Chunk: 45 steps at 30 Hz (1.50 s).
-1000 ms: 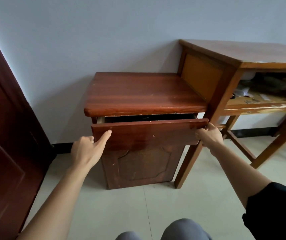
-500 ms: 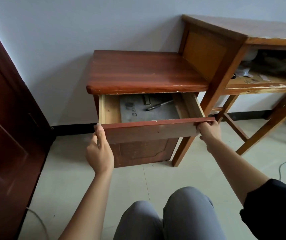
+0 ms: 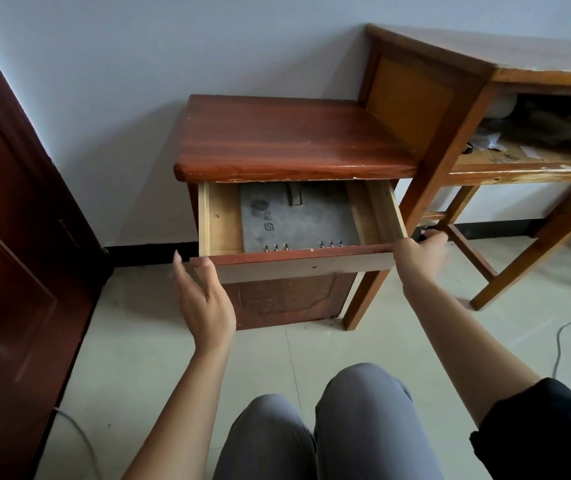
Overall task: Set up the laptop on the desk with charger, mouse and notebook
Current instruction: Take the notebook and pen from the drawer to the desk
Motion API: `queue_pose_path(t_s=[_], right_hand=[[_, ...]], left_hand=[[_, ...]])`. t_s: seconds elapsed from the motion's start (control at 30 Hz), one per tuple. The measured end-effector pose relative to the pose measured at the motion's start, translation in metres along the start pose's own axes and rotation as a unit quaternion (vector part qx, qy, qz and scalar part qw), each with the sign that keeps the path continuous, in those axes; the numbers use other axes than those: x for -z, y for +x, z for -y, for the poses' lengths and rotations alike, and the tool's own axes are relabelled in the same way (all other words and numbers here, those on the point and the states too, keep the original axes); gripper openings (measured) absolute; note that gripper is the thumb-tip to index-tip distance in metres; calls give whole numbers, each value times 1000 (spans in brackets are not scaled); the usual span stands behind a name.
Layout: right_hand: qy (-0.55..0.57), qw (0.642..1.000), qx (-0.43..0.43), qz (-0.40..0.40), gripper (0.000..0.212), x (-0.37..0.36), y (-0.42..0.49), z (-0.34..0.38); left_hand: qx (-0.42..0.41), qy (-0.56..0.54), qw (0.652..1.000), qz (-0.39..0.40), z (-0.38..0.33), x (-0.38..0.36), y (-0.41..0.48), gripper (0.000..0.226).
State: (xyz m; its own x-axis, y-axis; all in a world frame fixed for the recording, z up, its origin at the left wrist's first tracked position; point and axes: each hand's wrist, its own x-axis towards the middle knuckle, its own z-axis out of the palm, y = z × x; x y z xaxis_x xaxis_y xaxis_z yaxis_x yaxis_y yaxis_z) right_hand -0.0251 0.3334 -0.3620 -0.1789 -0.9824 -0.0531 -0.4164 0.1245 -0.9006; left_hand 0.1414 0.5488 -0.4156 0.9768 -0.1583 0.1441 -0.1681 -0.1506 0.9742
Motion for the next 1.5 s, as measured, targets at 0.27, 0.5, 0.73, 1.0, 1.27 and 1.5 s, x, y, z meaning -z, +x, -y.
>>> queue_pose_path(t_s=[0.27, 0.5, 0.73, 1.0, 1.27, 1.5], right_hand=[[-159, 904, 305, 253, 13, -9, 6, 42], [-446, 780, 264, 351, 9, -30, 45, 63], [-542, 662, 275, 439, 9, -41, 47, 67], [-573, 625, 290, 444, 41, -41, 55, 73], [-432, 769, 268, 387, 19, -41, 60, 72], [-391, 791, 227, 411, 30, -53, 47, 63]], left_hand=[[-315, 143, 930, 129, -70, -15, 32, 22], [-124, 448, 844, 267, -79, -41, 74, 36], [-59, 550, 763, 335, -62, -67, 87, 58], [-36, 520, 785, 335, -45, -78, 98, 59], [-9, 489, 801, 344, -43, -79, 101, 73], [-7, 459, 813, 358, -51, -75, 99, 73]])
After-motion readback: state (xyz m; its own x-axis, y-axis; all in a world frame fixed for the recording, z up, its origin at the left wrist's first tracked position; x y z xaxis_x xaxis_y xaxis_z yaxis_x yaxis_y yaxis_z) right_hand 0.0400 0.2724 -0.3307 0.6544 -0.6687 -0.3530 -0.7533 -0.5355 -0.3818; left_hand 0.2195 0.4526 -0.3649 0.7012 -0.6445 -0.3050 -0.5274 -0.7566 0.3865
